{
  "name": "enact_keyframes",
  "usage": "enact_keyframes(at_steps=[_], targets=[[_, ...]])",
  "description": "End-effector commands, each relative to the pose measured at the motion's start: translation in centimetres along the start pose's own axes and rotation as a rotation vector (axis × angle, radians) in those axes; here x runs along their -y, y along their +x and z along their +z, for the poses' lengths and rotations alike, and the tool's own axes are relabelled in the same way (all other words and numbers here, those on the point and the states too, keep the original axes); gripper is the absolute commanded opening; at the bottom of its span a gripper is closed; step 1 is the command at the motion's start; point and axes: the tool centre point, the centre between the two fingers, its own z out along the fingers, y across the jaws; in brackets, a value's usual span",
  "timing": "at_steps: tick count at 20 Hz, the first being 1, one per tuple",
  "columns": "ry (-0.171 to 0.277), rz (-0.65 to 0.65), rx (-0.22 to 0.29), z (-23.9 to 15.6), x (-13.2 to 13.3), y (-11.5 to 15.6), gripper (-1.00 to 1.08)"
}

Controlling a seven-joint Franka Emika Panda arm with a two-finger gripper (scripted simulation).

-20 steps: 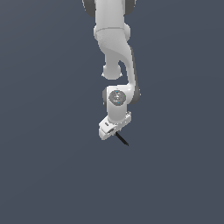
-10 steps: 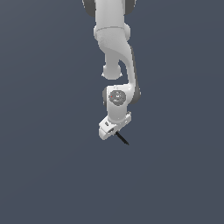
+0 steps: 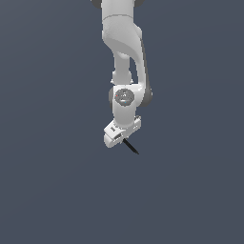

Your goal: Pick up the object and move it to a goal position.

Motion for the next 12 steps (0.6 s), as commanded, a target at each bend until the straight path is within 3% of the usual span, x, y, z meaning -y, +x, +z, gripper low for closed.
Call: enact_keyframes(at_steps=[1,12], targets=[[-0.001,0.000,0.000,-1.7,-0.4,-0.6,-1.00],[0.000,0.000,-0.001,-12.9,-2.5,-4.2,-1.00]])
